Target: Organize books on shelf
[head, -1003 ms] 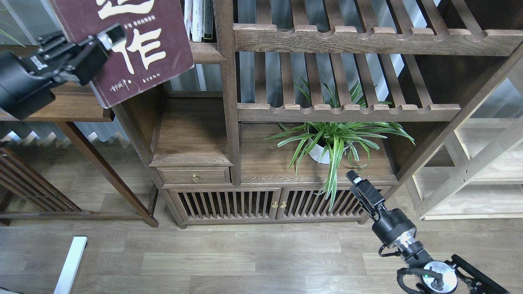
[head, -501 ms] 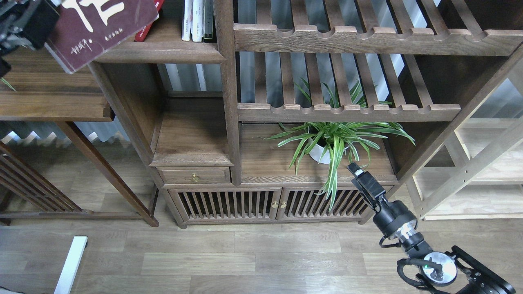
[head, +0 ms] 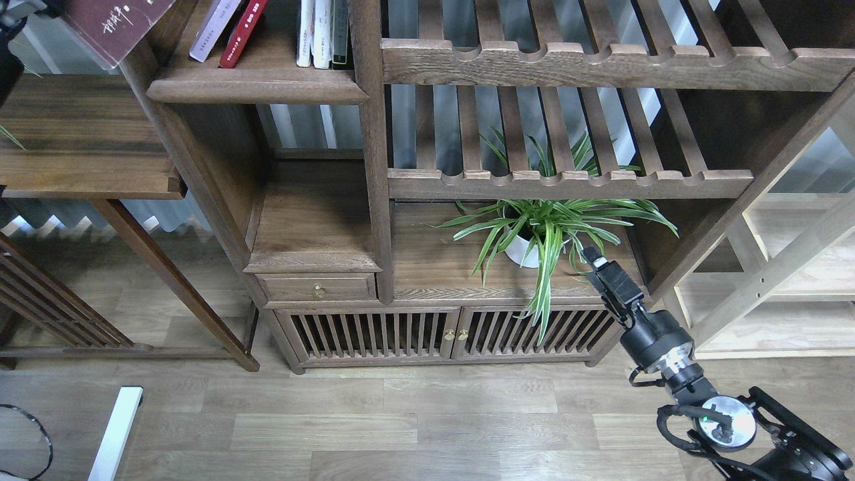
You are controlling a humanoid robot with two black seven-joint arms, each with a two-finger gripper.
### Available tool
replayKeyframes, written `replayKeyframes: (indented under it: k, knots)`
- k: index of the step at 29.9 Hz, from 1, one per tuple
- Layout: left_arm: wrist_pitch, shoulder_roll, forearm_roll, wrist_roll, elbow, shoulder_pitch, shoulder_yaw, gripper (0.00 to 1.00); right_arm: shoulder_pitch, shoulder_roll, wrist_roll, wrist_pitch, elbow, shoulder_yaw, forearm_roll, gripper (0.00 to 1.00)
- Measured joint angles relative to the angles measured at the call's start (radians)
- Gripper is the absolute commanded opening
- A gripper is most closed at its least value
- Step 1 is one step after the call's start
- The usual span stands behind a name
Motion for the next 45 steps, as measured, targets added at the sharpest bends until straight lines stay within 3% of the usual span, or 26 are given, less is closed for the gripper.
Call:
replayKeyframes:
  k: [10, 19, 31, 36, 45]
  knots:
    - [0.094, -0.013, 0.211, -0.011, 0.038, -0.121, 0.114, 0.00, -0.002, -0.002, 0.000, 0.000, 0.001, 0.043, 0.001, 0.90]
    - [0.180, -0.012, 0.321, -0.011, 0.053, -0.147, 0.173, 0.00, -0.012, -0.002, 0.001, 0.000, 0.002, 0.072, 0.004, 0.90]
    - [0.391, -0.011, 0.415, -0.020, 0.069, -0.223, 0.321, 0.01, -0.017, -0.022, 0.001, 0.000, 0.003, 0.107, 0.005, 0.90]
    - [0.508, -0.013, 0.422, -0.047, 0.098, -0.249, 0.373, 0.02, -0.024, -0.024, 0.001, 0.000, 0.007, 0.117, 0.005, 0.90]
    - [0.530, -0.015, 0.413, -0.118, 0.240, -0.353, 0.474, 0.02, -0.043, -0.025, 0.002, 0.000, 0.008, 0.138, 0.005, 0.89]
